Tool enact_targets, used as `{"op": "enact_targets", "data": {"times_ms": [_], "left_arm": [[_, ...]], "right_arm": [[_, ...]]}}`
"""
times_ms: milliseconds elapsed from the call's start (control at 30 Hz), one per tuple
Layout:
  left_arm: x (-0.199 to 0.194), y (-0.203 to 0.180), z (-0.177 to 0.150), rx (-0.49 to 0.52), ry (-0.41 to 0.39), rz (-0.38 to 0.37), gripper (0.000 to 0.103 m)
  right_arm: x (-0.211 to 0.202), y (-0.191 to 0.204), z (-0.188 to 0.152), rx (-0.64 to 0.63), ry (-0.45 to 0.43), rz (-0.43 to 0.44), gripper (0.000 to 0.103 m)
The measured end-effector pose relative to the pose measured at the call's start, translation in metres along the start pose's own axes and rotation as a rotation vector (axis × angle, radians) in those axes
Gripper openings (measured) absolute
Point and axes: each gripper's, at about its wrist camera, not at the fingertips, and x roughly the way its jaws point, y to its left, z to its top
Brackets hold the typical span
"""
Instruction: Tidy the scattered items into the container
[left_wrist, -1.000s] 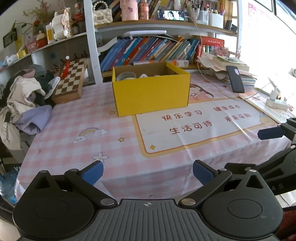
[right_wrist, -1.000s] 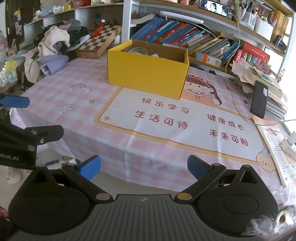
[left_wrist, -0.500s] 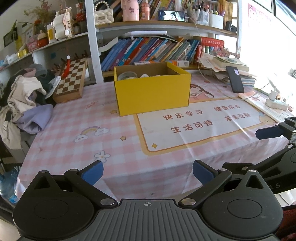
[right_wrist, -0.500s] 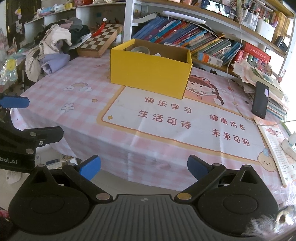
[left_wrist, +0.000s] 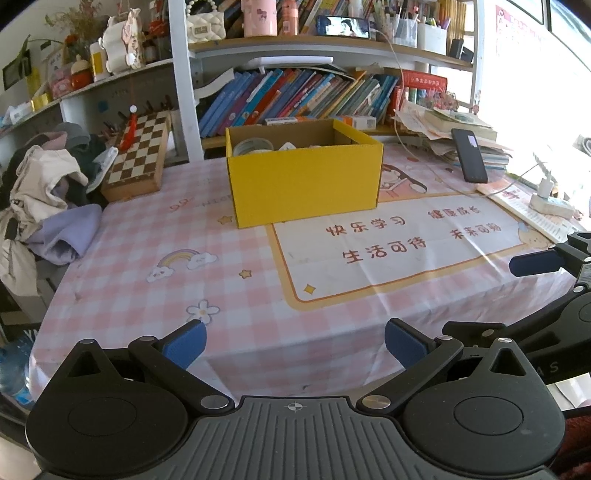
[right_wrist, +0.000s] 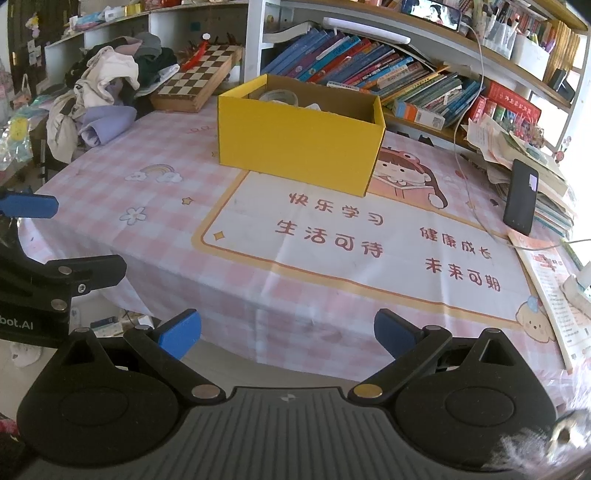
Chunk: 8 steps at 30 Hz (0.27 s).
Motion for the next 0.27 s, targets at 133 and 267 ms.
{"op": "enact_targets", "data": {"times_ms": [133, 267], "left_arm": [[-0.0002, 0.0016, 0.0005, -0.012, -0.013, -0.007, 0.103], [0.0013, 0.0027, 0.0011, -0.021, -0.017, -0.011, 0.103]], "right_arm": [[0.0012, -0.0001, 0.0002, -0.004, 0.000, 0.006, 0.101], [0.0040, -0.0018, 0.0000, -0.002, 0.005, 0.012, 0.101]]}}
